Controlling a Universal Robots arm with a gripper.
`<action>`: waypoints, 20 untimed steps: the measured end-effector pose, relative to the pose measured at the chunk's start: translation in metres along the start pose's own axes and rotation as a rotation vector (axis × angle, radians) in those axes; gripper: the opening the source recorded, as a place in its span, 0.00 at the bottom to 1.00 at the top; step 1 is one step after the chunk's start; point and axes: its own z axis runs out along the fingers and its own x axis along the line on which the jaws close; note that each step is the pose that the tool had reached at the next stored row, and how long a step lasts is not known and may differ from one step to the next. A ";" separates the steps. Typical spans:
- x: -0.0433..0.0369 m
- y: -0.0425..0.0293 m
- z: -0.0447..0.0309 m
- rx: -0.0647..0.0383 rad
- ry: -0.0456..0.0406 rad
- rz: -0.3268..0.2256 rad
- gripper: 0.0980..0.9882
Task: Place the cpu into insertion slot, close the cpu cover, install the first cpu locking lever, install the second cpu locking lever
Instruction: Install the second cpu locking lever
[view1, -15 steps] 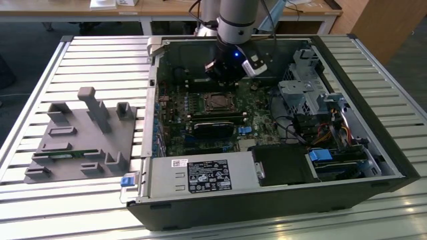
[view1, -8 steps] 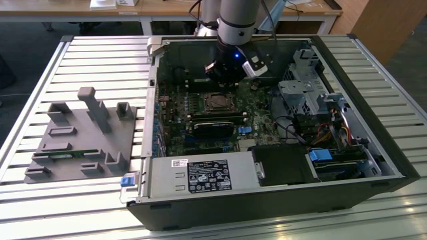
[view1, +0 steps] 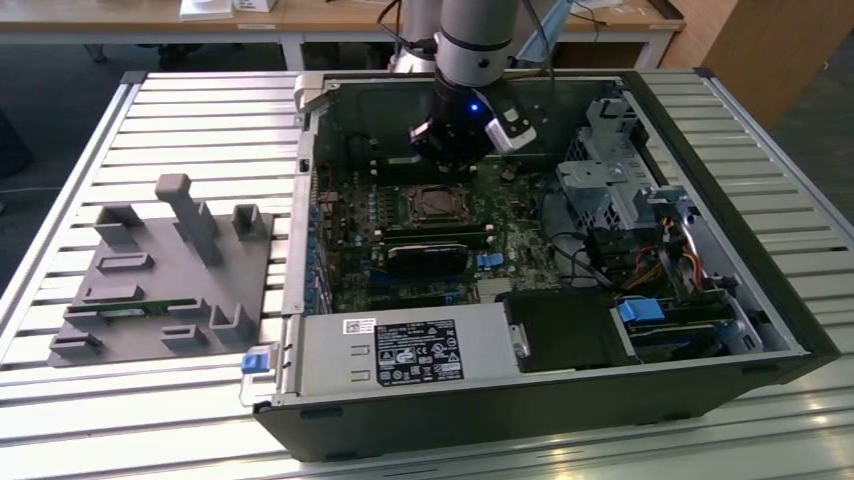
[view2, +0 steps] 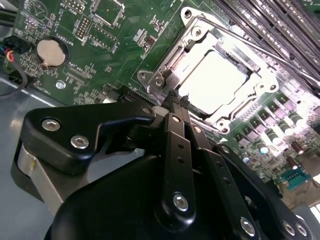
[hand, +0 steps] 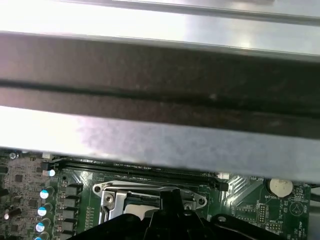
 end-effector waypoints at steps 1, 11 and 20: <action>0.0000 0.0001 -0.0024 0.000 -0.0001 0.000 0.01; 0.0005 -0.0042 -0.0082 0.000 -0.0002 0.000 0.01; 0.0007 -0.0061 -0.0083 0.000 -0.0001 0.000 0.01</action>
